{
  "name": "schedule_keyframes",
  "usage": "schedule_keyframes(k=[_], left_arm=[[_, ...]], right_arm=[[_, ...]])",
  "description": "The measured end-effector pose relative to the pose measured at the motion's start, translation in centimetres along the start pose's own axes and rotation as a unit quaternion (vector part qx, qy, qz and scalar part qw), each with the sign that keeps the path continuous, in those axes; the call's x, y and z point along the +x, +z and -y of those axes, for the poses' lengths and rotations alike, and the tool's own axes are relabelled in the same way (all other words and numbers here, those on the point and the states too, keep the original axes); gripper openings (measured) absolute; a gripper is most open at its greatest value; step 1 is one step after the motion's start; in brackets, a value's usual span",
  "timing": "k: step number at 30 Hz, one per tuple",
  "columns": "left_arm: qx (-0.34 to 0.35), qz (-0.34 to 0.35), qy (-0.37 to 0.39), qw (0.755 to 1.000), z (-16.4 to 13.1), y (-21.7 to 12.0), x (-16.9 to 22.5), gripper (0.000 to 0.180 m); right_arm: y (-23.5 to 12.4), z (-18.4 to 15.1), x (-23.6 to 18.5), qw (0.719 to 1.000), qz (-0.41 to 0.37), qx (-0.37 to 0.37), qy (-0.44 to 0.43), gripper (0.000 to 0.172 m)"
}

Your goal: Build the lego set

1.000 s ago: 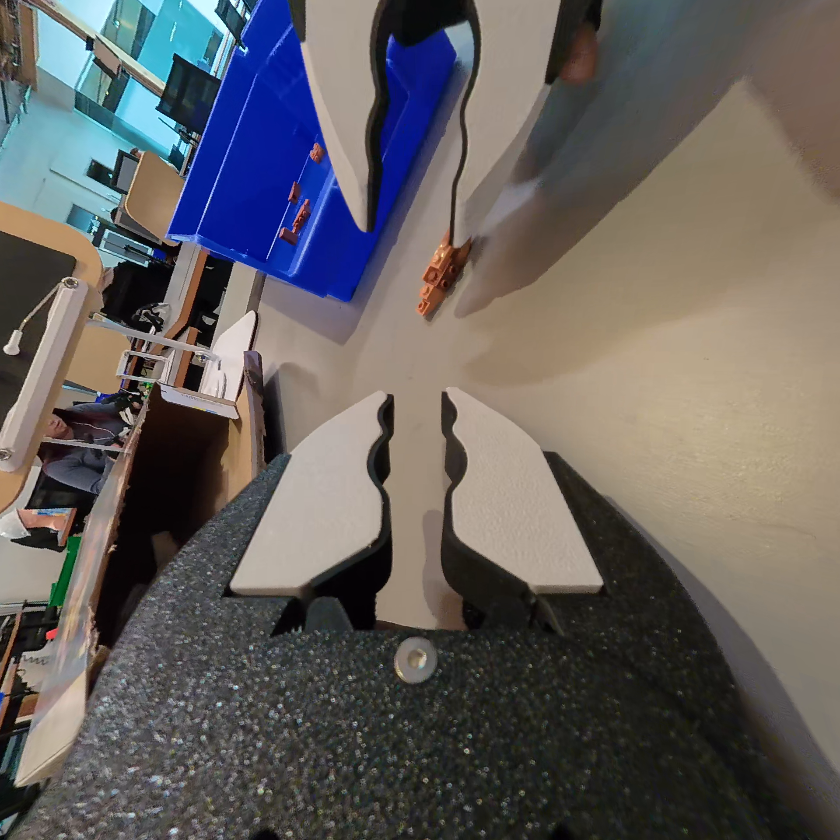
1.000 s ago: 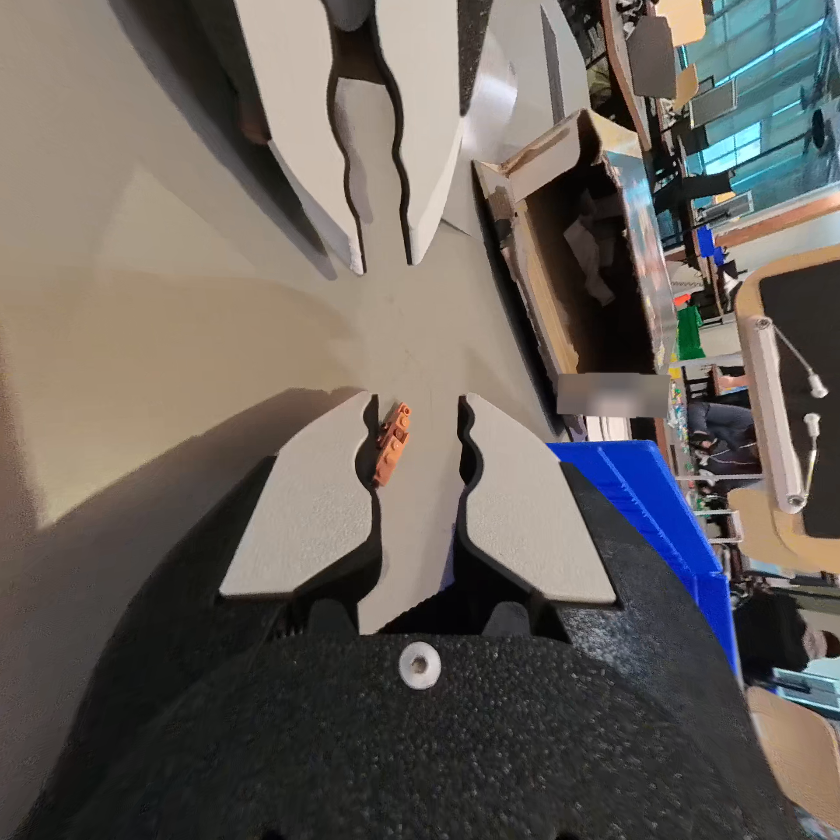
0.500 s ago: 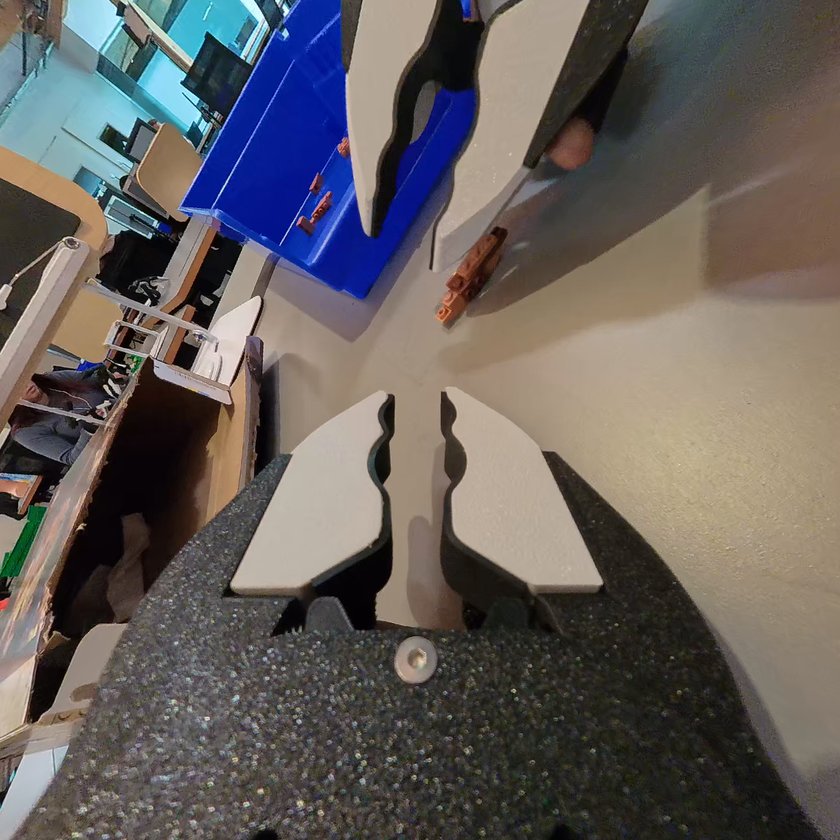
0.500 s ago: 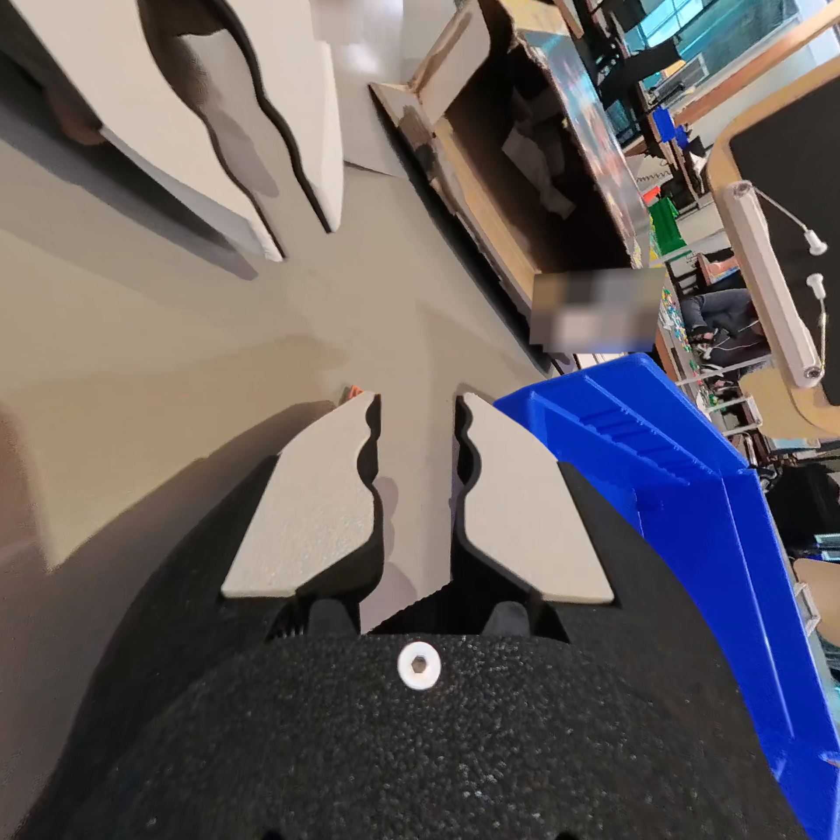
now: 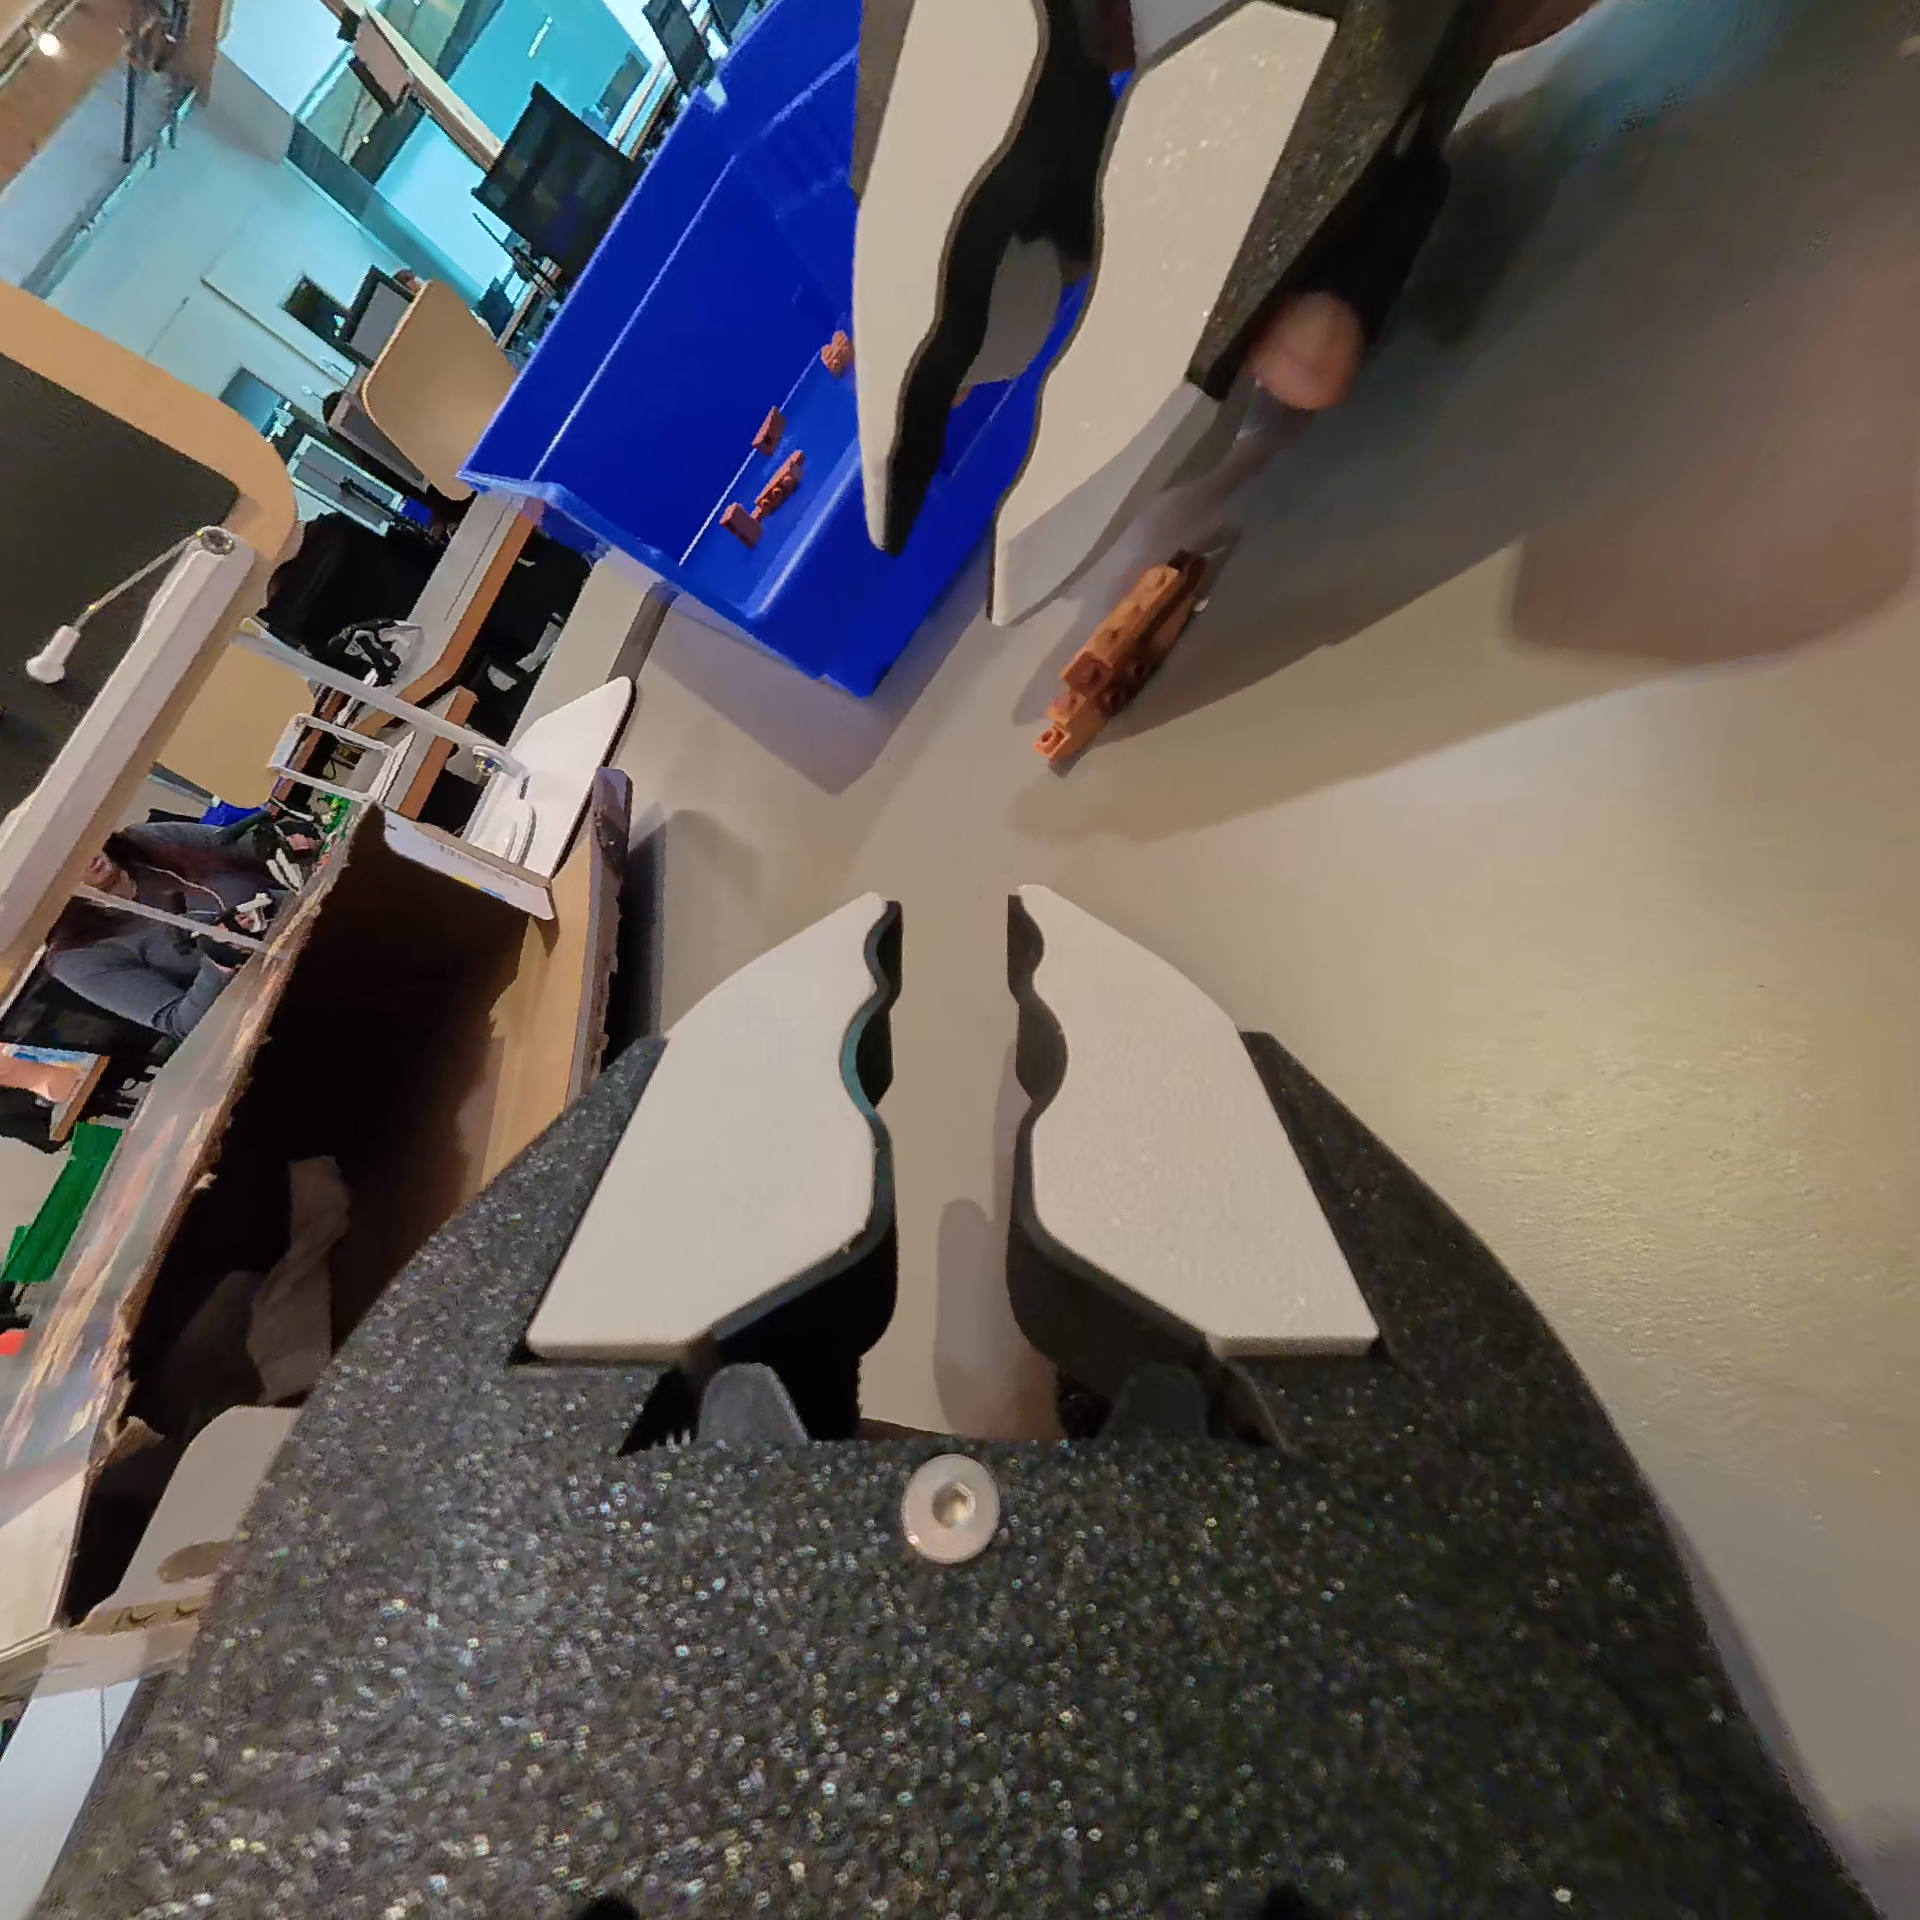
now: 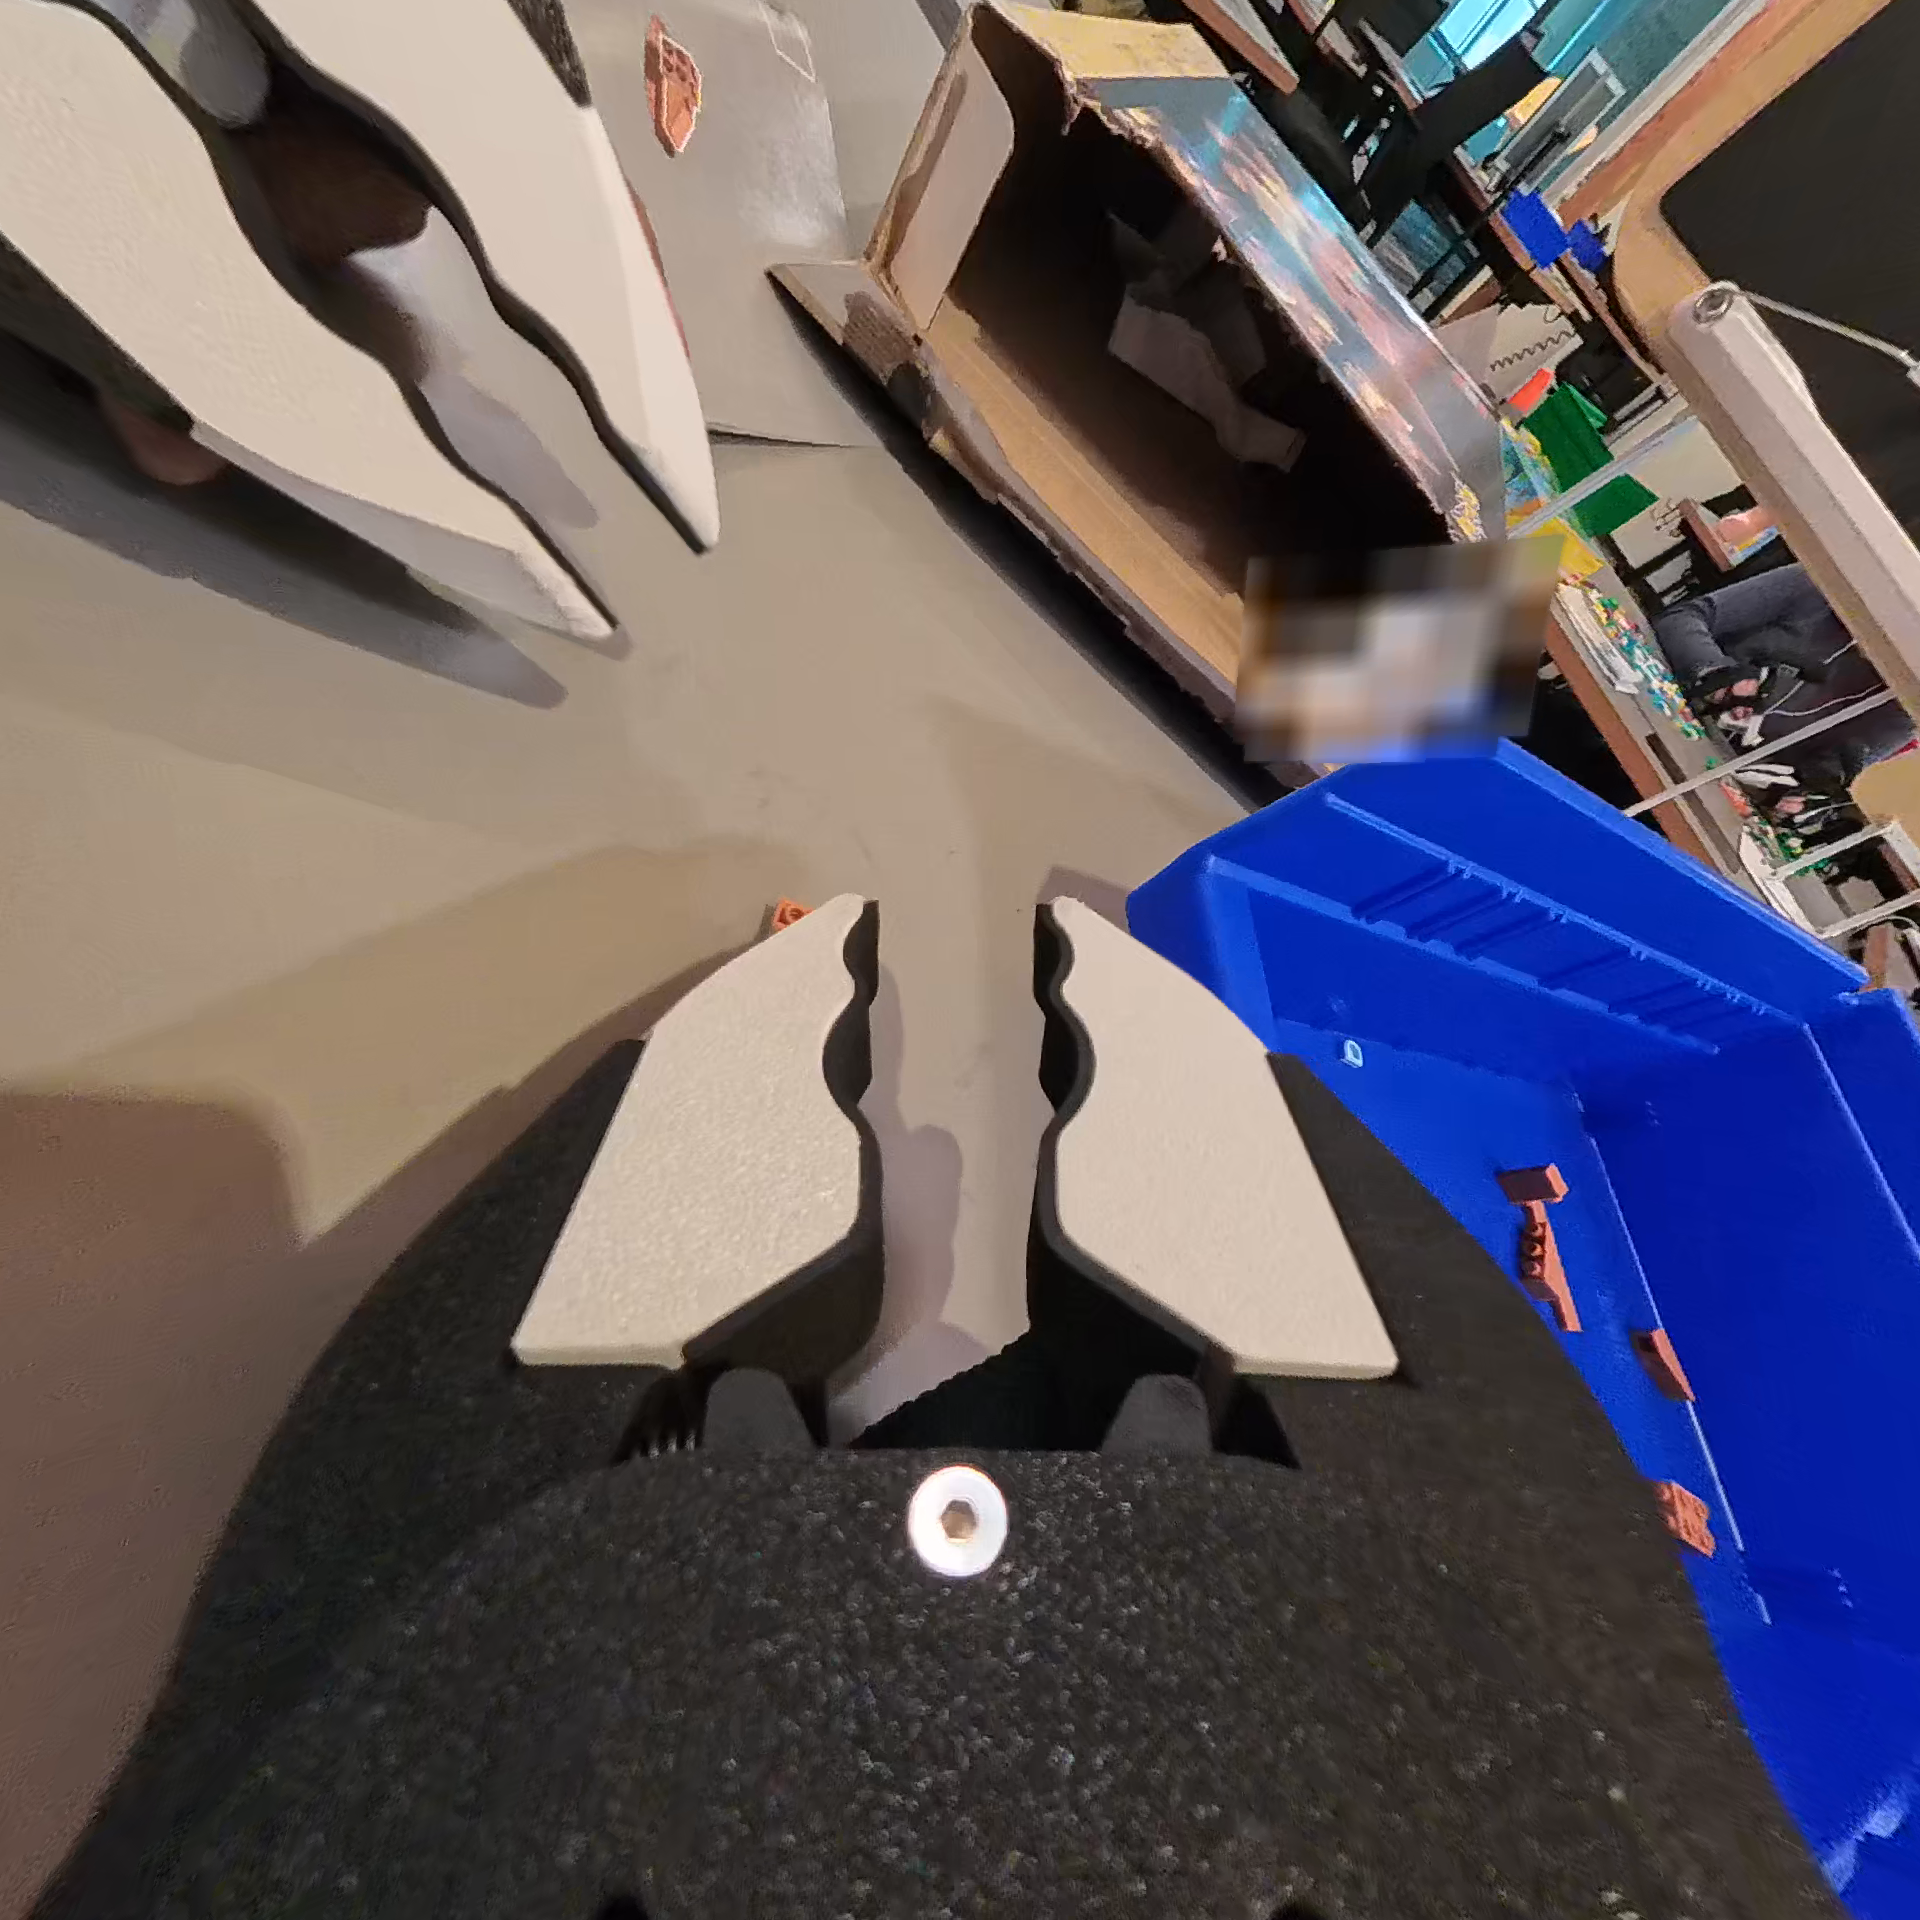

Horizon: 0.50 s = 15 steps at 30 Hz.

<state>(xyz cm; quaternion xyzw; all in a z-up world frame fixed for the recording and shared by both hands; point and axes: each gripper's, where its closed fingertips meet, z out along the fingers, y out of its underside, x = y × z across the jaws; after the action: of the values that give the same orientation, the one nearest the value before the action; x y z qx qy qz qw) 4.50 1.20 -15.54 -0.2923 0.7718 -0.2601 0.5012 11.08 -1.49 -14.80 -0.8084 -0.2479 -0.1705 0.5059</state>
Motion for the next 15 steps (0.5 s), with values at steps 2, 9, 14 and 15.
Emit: schedule_keyframes(k=[2, 9, 14, 15], left_arm=[[0.001, 0.005, -0.005, 1.000, 0.0, 0.0, -0.3, 0.019], [-0.002, 0.012, -0.009, 1.000, -0.3, 0.0, -0.7, 0.019], [0.004, 0.016, -0.033, 0.999, -0.3, -0.2, -1.3, 0.019], [0.006, 0.016, -0.036, 0.999, -0.3, -0.2, -1.3, 0.019]], right_arm=[[0.1, -0.2, -0.1, 1.000, 0.003, -0.003, 0.003, 0.028], [0.5, -0.6, 0.0, 1.000, 0.005, -0.002, 0.021, 0.027], [0.4, -0.7, 0.2, 0.999, 0.005, -0.003, 0.033, 0.027], [0.4, -0.8, 0.3, 0.999, 0.004, -0.004, 0.034, 0.027]])
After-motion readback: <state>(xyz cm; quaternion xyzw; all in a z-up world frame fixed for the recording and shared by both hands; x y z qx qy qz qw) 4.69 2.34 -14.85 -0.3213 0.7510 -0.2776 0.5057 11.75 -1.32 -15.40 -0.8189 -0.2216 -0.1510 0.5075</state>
